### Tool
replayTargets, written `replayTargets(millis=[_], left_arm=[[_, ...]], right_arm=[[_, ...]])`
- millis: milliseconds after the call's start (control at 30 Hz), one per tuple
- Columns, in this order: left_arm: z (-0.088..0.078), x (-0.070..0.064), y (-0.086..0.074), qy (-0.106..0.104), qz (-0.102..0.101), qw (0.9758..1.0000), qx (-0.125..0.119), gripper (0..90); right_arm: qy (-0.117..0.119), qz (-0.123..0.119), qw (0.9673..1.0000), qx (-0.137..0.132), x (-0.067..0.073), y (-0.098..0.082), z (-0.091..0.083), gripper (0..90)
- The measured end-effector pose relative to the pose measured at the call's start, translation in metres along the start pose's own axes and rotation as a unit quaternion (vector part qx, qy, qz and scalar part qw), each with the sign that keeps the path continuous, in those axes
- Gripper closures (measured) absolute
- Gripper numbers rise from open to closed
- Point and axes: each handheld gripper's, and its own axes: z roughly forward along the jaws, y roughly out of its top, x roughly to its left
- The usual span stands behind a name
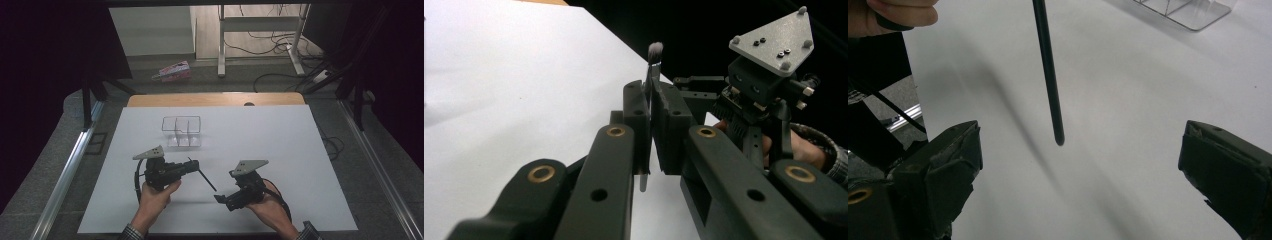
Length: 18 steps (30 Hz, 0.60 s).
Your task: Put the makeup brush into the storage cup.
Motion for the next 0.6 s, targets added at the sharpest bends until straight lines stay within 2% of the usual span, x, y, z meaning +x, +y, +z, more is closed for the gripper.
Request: replayTargets(millis=[267, 600], left_arm=[[-0.006, -0.003, 0.002, 0.017, 0.014, 0.9997, 0.004, 85.5], [-0.015, -0.002, 0.003, 0.032, 0.016, 0.9993, -0.002, 85.5]], right_arm=[[-0.001, 0.002, 1.0000, 0.000, -0.003, -0.003, -0.004, 2.8], [-0.016, -0.008, 0.9998, 0.008, -0.005, -0.006, -0.010, 1.8]])
